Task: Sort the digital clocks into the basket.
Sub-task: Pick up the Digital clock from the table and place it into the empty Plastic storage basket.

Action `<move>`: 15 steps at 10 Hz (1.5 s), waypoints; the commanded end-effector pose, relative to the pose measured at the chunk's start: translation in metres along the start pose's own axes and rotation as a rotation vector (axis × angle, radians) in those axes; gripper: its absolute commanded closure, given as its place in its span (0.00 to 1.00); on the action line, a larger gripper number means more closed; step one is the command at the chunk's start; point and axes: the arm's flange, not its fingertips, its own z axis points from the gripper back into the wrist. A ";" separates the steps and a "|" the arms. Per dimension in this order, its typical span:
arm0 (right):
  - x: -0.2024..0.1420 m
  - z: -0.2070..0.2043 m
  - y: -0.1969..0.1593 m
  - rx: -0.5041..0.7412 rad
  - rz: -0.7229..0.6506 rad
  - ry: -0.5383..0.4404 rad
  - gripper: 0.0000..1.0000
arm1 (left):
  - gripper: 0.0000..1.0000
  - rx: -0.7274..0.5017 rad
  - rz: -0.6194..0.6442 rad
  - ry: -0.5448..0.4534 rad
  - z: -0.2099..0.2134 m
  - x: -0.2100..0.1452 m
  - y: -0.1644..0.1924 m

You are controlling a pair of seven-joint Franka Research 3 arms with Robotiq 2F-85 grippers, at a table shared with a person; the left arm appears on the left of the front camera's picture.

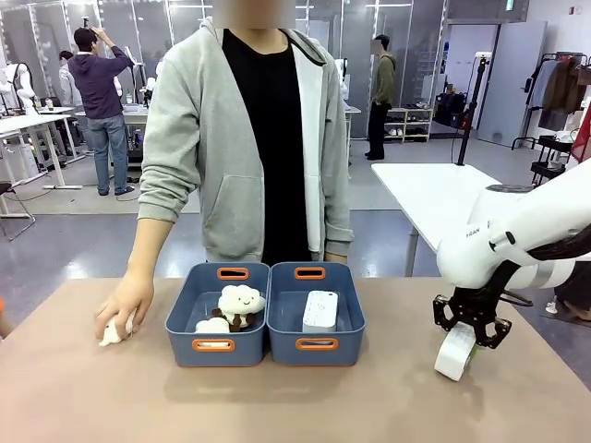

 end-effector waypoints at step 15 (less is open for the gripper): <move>-0.046 0.213 -0.186 1.092 0.580 0.274 1.00 | 0.00 -0.024 -0.008 -0.020 -0.001 0.001 0.000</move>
